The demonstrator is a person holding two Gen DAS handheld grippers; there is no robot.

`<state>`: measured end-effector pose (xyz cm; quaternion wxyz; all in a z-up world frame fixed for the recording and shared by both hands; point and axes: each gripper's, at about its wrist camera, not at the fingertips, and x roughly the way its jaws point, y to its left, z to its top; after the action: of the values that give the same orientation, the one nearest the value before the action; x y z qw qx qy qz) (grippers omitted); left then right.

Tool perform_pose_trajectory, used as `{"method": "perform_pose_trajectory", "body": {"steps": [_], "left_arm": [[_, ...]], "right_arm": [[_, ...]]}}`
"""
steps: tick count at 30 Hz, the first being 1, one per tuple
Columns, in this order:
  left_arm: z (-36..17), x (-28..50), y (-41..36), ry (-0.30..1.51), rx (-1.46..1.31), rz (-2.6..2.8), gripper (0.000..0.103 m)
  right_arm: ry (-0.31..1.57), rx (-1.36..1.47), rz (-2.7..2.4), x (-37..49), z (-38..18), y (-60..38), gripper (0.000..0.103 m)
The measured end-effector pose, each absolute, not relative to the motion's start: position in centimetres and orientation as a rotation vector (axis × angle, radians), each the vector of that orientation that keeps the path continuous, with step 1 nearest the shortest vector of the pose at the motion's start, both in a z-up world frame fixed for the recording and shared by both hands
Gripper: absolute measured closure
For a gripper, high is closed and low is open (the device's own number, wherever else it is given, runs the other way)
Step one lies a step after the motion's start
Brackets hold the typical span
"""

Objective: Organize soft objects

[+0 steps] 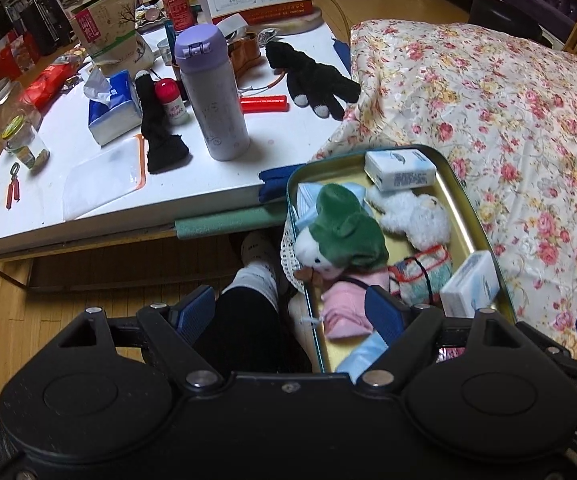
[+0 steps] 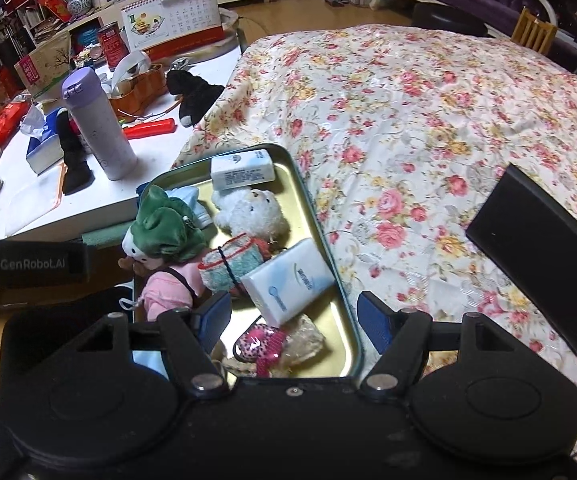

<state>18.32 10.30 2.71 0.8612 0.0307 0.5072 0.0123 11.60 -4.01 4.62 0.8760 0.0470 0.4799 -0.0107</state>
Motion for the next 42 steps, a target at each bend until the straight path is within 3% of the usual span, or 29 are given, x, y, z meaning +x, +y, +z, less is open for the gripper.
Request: {"method": "perform_pose_trajectory", "body": {"steps": [42], "left_arm": [[4.2, 10.5, 7.1, 1.056, 0.075, -0.001, 0.023]], "right_arm": [[0.982, 0.143, -0.161, 3.5, 5.4, -7.8, 0.034]]}}
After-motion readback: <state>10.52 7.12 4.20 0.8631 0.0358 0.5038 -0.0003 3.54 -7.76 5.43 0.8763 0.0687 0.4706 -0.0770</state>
